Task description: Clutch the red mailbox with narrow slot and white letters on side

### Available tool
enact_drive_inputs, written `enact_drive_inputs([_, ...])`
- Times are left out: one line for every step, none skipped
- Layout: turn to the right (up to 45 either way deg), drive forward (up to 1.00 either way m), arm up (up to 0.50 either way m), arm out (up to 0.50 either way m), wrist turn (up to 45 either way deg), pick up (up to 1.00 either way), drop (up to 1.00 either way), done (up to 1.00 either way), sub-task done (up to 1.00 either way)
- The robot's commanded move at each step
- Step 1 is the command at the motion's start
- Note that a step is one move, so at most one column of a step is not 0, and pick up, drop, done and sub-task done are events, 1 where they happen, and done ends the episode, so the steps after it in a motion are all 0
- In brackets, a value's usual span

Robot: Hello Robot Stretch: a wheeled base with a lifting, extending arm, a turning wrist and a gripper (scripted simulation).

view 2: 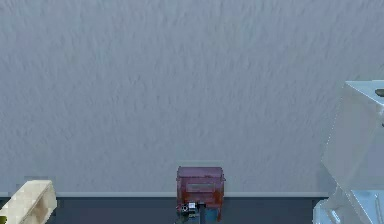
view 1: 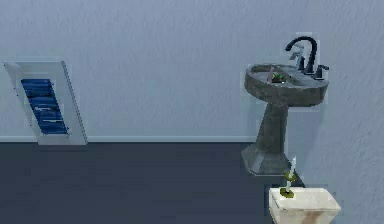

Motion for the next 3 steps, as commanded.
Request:
enact_drive_inputs([0.0,0.0,0.0,0.0,45.0,0.0,0.0,0.0,0.0])
enact_drive_inputs([0.0,0.0,0.0,0.0,45.0,0.0,0.0,0.0,0.0])
enact_drive_inputs([0.0,0.0,0.0,0.0,36.0,0.0,0.0,0.0,0.0])
